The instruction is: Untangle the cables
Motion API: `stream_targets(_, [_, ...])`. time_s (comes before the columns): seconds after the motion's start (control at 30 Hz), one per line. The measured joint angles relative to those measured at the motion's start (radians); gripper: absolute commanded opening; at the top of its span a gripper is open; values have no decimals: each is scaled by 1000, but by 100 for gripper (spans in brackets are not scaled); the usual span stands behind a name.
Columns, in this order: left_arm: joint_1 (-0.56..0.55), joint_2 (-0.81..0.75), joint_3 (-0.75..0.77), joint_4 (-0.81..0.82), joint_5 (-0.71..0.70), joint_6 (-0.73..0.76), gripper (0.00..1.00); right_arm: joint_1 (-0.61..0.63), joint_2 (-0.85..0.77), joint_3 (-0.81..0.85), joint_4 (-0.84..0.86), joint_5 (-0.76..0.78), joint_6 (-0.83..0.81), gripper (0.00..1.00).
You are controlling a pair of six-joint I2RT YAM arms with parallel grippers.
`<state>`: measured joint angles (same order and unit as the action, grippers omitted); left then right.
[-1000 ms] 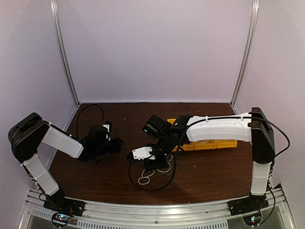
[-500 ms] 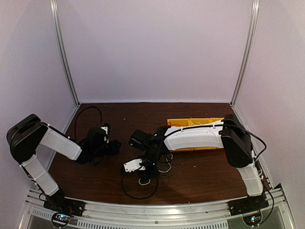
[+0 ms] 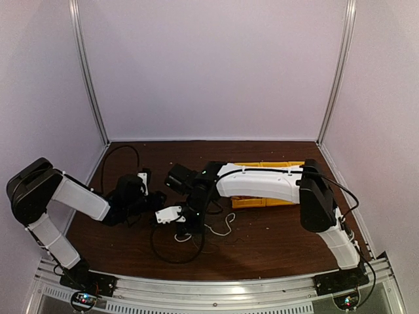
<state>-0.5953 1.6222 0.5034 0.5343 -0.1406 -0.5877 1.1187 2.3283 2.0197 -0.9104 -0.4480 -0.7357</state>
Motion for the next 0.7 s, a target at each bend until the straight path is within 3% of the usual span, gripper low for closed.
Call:
stream_targets(0.1, [0,-79,-69,79,57,28,61,0,-32,91,-5,-5,29,0])
stream_targets(0.27, [-19,-325,-202,217,138,94,62,-21,-208,109,46,-1,110,0])
stream_targets(0.47, [-106,-562,-221,296,188,192,64,-170,-365,108,217,-57,303,0])
stream_targets(0.57, [-142,-536,-198,308,248,232,64,-235,-377,92,277,-57,365,0])
stream_targets(0.7, [-198,-396,-120,304,303,288,64,-230,-356,58,295,-74,412,0])
